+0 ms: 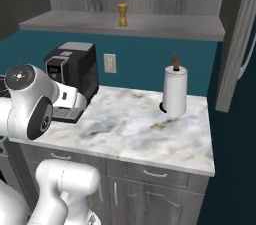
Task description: Take 2 condiments from the cabinet and move them on the counter near the stove.Make sure the condiments are lined up with each other, next to each other.
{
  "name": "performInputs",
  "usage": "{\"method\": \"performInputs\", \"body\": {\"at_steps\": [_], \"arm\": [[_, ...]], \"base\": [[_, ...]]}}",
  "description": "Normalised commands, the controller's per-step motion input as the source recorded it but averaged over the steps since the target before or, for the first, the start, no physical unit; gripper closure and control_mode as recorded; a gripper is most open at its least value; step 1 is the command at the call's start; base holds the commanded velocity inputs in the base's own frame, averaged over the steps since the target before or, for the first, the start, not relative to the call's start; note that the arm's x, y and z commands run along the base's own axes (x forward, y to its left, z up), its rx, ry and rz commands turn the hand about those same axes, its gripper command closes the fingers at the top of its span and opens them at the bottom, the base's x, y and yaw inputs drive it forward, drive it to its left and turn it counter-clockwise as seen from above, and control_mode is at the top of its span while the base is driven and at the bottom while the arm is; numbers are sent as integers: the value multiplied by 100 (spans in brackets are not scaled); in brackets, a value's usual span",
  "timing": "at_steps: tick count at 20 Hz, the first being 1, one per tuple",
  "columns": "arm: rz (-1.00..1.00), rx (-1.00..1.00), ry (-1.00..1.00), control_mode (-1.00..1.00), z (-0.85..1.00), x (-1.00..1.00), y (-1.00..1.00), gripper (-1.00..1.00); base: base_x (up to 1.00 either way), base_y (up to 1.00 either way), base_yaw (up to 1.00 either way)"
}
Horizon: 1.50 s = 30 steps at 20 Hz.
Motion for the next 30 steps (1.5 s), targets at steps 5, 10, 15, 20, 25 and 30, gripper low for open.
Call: {"method": "performInputs", "body": {"at_steps": [5,10,15,20,25,30], "arm": [[0,0,0,100,0,0,0,-100],[0,0,0,100,0,0,0,-100],[0,0,0,100,0,0,0,-100],[0,0,0,100,0,0,0,-100],[0,0,0,100,0,0,0,-100],[0,0,-9,-100,13,0,0,-100]], "base": [[26,-18,0],[52,-12,0],[50,-20,0],[40,-16,0],[6,0,0],[0,0,0]]}}
